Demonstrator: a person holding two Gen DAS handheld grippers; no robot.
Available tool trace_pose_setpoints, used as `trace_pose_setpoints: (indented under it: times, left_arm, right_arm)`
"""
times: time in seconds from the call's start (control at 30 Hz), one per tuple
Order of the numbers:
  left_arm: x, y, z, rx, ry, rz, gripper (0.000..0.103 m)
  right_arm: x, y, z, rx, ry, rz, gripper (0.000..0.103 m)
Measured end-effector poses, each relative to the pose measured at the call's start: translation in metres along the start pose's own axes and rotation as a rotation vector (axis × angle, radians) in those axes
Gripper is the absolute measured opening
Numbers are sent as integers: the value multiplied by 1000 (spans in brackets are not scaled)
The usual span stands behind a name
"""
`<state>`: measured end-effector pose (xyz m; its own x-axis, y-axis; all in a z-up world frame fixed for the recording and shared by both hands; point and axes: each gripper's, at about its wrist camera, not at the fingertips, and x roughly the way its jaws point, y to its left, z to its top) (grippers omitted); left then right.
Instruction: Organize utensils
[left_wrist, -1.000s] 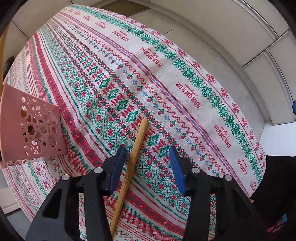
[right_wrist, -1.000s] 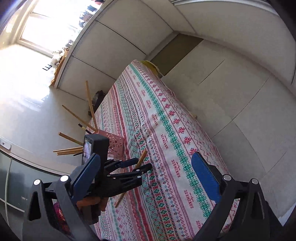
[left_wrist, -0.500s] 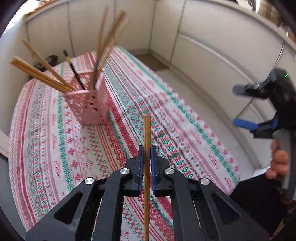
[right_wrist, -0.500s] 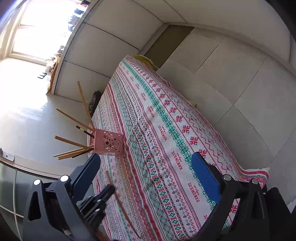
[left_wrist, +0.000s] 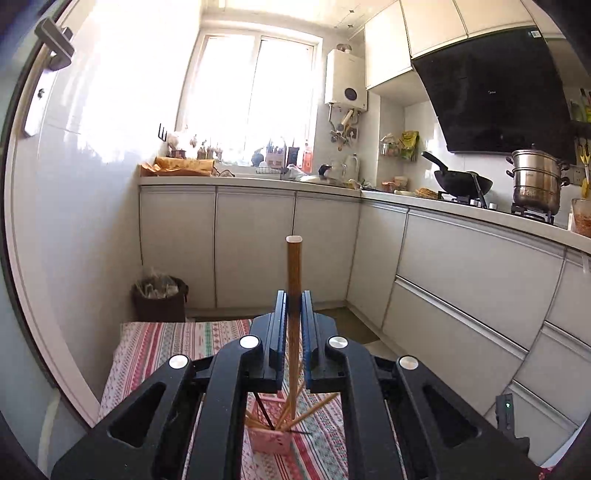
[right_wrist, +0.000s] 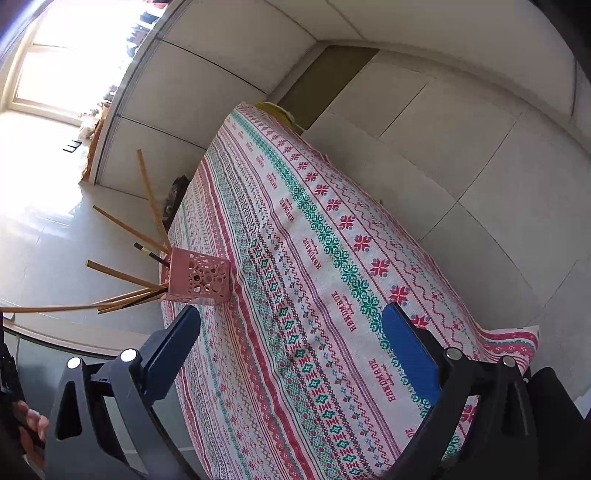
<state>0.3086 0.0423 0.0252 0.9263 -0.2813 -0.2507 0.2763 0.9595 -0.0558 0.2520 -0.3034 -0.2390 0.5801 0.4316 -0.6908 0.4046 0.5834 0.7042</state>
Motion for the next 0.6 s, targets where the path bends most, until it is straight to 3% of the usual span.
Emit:
trace_pose_setpoints:
  times: [0.17, 0.4, 0.5, 0.6]
  left_arm:
    - [38, 1, 1, 9, 43, 43, 6]
    - [92, 18, -52, -33, 197, 66, 7]
    - [91, 26, -66, -61, 232, 88, 28]
    - [67, 25, -58, -65, 177, 117, 49]
  right_arm:
    - [4, 3, 3, -2, 18, 18, 96]
    - [13, 16, 3, -53, 42, 14, 96]
    - [13, 27, -2, -97, 32, 19, 96]
    - [6, 41, -8, -172, -19, -14, 96]
